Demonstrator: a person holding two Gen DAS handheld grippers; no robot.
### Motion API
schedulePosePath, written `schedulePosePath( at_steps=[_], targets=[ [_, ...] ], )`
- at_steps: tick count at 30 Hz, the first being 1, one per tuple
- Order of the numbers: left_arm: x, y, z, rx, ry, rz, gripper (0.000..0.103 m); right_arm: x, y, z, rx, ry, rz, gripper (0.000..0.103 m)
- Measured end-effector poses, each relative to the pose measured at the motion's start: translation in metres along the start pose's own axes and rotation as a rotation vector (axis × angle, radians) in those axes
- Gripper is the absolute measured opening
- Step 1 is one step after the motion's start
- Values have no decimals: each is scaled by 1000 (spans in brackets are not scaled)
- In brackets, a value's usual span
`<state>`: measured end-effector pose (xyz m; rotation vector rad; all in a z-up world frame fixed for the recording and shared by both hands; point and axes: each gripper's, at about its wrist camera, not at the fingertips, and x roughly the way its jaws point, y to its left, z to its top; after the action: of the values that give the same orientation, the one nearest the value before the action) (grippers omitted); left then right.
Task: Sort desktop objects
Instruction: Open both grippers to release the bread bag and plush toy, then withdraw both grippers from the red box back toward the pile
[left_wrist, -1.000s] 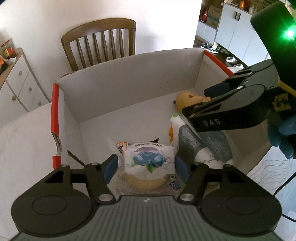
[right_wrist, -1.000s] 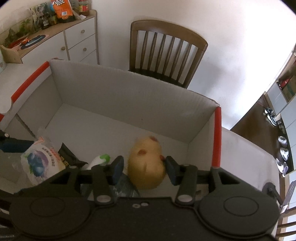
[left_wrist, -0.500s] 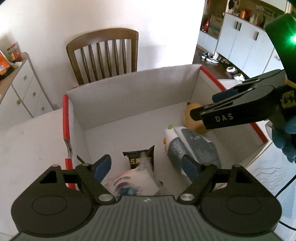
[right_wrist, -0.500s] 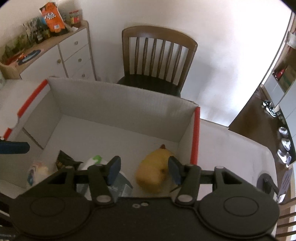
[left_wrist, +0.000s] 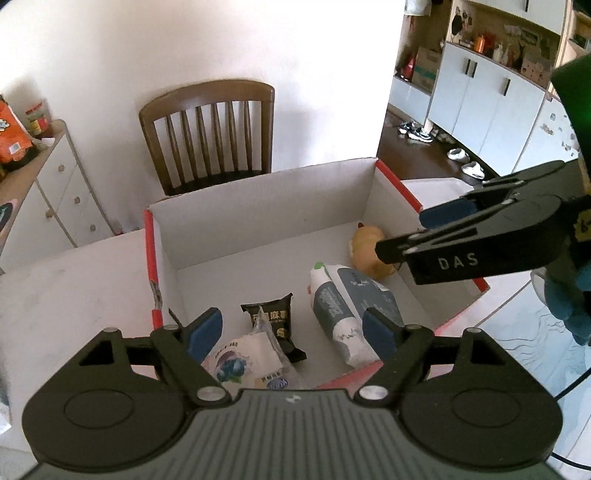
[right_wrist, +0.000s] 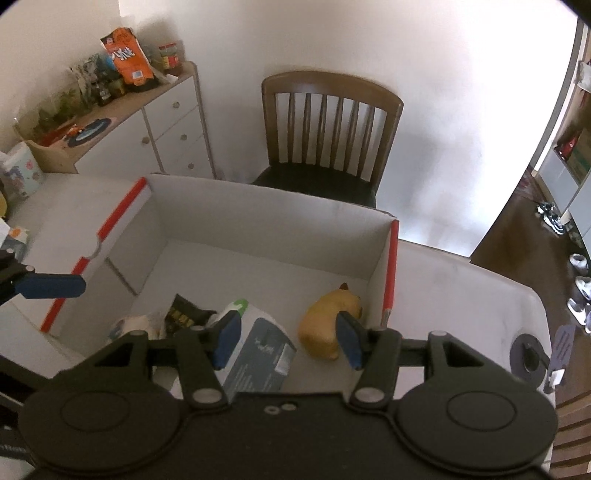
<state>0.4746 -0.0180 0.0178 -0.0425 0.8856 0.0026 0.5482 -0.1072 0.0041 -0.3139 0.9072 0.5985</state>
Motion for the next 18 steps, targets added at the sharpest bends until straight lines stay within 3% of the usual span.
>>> schedulePosePath(
  at_steps=[18],
  targets=[
    [-63, -15, -16, -12, -58, 24, 83, -57, 4, -20, 0, -53, 40, 57]
  ],
)
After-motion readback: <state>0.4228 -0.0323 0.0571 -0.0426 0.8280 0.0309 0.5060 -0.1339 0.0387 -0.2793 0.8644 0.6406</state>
